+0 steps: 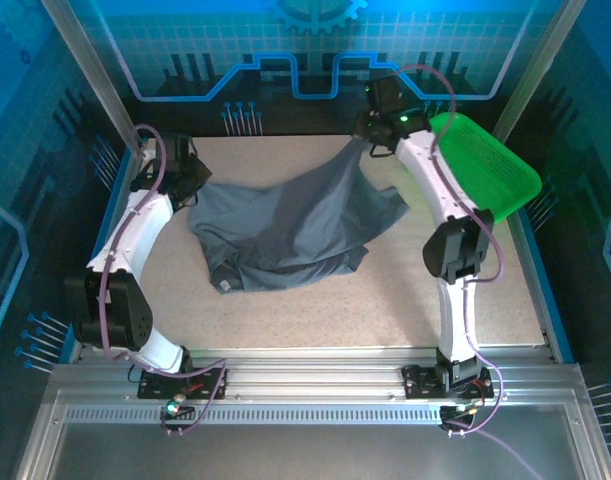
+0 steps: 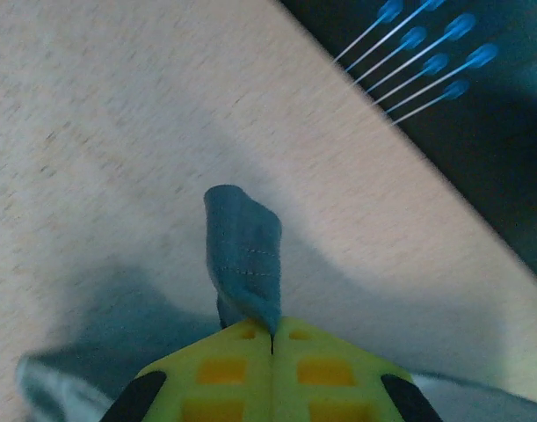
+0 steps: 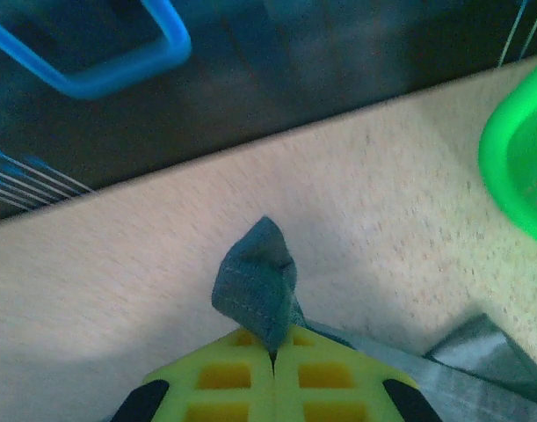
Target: Fold and stack the t-shirts
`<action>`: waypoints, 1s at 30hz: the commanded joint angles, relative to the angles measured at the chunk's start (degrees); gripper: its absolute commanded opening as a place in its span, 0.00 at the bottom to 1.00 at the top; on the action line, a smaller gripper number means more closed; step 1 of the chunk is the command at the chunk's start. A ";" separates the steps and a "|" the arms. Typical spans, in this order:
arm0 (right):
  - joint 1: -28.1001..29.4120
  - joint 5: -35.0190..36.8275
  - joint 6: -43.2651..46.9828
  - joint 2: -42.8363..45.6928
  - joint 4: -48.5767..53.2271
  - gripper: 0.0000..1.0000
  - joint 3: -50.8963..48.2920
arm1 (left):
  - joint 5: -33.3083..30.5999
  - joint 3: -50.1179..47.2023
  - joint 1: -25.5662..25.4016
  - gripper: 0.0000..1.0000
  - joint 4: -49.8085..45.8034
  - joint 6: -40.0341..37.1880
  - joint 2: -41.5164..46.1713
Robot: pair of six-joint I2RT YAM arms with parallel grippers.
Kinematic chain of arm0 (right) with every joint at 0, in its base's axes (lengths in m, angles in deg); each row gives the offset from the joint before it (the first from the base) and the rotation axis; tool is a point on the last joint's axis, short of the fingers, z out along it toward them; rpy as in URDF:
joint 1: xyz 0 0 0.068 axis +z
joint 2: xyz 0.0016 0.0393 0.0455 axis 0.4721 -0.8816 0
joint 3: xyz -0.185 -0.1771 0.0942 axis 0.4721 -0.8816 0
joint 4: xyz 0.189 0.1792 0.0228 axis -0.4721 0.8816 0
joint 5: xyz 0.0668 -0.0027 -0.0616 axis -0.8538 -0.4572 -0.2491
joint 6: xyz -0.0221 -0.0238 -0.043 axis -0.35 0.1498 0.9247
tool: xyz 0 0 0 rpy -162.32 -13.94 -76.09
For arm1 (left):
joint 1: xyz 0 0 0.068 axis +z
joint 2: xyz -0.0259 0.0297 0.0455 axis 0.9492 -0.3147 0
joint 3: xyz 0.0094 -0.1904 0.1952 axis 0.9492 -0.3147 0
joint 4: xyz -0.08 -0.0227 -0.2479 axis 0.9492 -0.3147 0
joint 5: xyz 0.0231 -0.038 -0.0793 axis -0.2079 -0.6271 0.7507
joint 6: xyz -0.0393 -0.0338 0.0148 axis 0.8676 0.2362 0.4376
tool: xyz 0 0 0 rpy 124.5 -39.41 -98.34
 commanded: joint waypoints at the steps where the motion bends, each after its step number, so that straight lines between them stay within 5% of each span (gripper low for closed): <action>1: -2.38 -4.04 -1.06 2.35 -1.36 0.00 4.24 | 0.94 6.59 0.78 0.00 4.68 2.25 3.64; 8: -4.72 -7.22 -1.24 11.82 -3.13 0.00 6.58 | 2.07 13.39 1.81 0.00 11.15 3.68 9.45; 19: -6.17 -5.70 -5.86 42.47 -16.05 0.00 -23.11 | -0.81 15.34 1.86 0.00 10.09 2.60 23.67; 25: -6.13 -9.82 -7.52 42.44 -14.08 0.00 -25.08 | 0.94 22.58 1.95 0.00 3.99 5.99 17.36; 30: -6.20 -15.71 -7.39 33.77 -10.61 0.00 -21.76 | 8.27 26.59 2.38 0.00 -3.23 9.10 5.15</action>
